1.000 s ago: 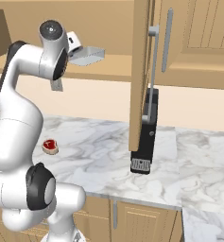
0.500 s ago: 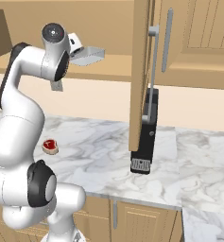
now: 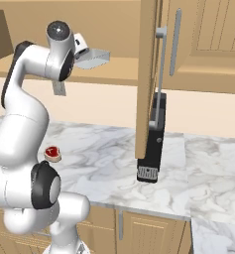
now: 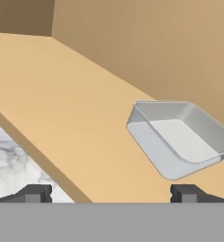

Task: Retrieve the tupperware from the cabinet, then place the raw meat into the tupperware to avoid contamination.

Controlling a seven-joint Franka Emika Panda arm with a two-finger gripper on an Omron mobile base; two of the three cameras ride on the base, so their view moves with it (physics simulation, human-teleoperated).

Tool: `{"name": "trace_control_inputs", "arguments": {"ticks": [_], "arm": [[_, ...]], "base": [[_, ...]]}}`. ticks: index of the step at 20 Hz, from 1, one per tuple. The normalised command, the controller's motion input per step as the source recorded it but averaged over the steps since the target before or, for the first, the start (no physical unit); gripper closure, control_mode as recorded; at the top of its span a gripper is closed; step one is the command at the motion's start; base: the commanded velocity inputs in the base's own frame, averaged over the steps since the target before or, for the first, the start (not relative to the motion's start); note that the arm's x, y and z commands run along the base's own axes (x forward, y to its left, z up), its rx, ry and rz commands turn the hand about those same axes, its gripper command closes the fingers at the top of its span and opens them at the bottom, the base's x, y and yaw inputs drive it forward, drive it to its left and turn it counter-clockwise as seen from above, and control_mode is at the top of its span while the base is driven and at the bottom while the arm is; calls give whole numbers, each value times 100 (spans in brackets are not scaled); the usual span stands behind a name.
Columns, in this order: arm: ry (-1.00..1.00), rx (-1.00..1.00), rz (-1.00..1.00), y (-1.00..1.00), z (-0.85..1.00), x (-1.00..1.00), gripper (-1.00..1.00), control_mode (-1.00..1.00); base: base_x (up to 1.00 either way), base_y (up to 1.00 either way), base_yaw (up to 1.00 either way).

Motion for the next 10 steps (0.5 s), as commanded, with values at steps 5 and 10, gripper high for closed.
{"name": "trace_control_inputs", "arguments": {"ticks": [5,10], "arm": [[2,0,0,0,0,20,-100,-100],[0,0,0,0,0,21,-100,-100]], "base": [[0,0,0],[0,0,0]]}}
